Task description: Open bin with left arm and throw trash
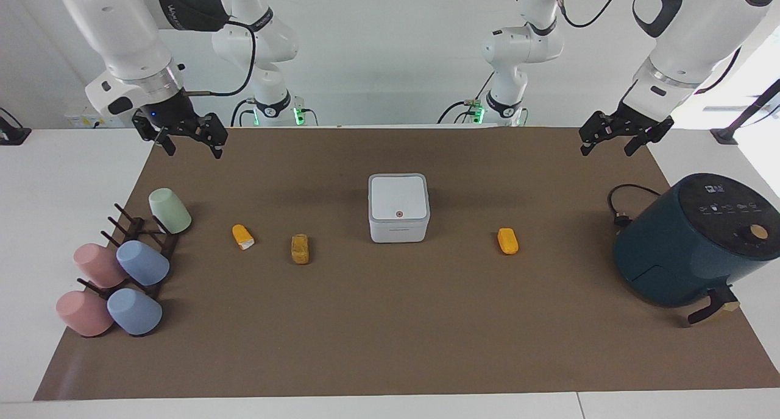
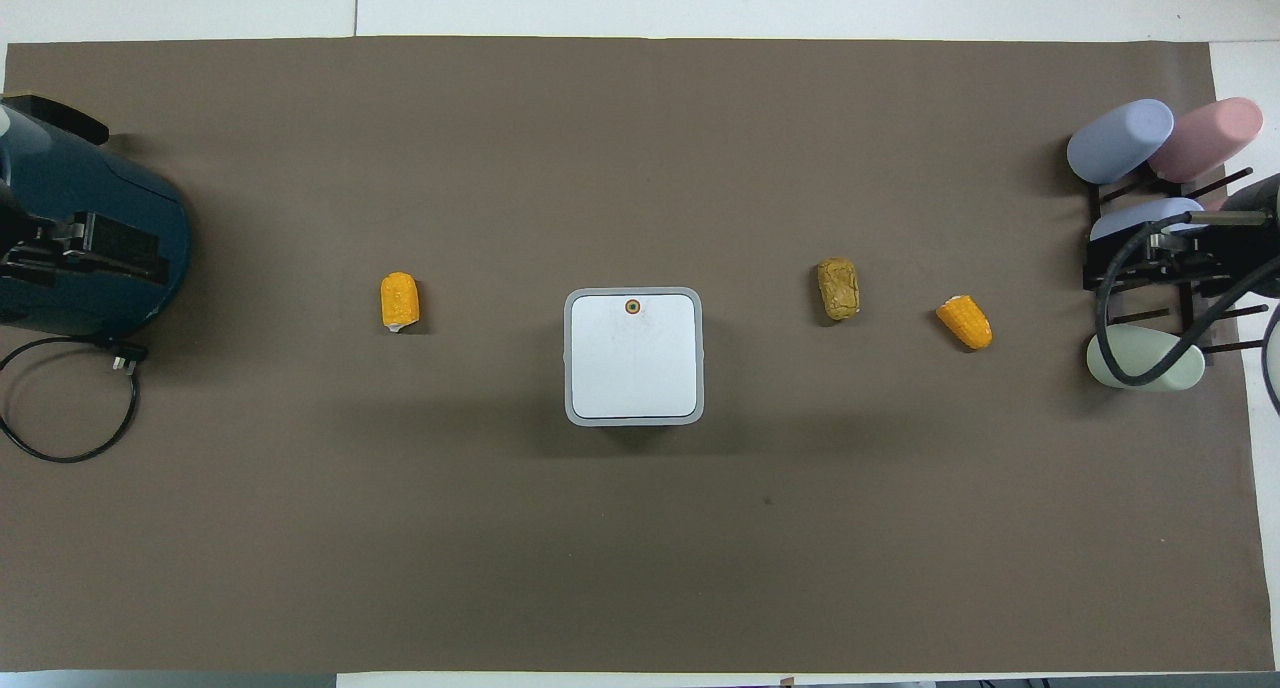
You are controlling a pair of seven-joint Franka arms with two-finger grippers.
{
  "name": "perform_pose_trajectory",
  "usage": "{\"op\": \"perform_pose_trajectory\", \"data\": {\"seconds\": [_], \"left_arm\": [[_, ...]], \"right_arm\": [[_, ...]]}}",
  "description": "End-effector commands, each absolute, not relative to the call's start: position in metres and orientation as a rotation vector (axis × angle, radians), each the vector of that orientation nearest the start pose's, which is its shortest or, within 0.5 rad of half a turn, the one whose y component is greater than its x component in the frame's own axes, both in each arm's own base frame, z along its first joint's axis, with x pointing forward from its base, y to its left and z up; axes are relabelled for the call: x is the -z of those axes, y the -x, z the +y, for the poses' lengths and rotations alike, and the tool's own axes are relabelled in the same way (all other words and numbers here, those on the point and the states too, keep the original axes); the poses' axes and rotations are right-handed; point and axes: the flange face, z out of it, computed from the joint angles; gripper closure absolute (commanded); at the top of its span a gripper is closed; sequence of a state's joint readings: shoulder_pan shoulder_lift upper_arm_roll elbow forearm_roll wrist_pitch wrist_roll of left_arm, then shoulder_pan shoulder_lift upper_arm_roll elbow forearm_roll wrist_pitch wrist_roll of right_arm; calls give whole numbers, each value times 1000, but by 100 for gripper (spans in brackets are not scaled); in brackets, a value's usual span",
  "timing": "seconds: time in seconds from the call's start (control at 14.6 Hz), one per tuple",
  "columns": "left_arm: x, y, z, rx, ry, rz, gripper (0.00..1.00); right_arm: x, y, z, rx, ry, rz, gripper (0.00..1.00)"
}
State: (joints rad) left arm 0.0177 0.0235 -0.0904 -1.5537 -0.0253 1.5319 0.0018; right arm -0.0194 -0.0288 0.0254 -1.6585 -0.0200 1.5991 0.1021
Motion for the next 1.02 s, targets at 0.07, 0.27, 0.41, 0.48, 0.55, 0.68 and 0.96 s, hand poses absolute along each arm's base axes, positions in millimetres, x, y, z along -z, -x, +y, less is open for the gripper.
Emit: {"op": "perform_pose_trajectory", "data": {"seconds": [0.07,0.27,0.41,0.48,0.55,0.68,0.96], "left_arm": [[-619,-549,-46,-80,3146,121,0],[-620,-549,-42,-71,3150,104,0],[-618,-549,-42,-76,3150,107,0],[-619,-548,-42,-73,3149,107,0],[-618,-548,-42,-76,3149,107,0],[-619,-548,-42,-71,3150,104,0],[-619,-550,-53,-50,3150,109,0]], "right_arm": [[-601,-542,0,-35,3156,144,0],[-603,-541,-1,-30,3156,144,0],[-603,-541,0,-33,3156,132,0],[-603,-540,-1,-40,3156,132,0],[-603,-540,-1,-38,3156,135,0],[-602,-540,-7,-48,3156,144,0],[-590,-538,-19,-21,3154,175,0]]}}
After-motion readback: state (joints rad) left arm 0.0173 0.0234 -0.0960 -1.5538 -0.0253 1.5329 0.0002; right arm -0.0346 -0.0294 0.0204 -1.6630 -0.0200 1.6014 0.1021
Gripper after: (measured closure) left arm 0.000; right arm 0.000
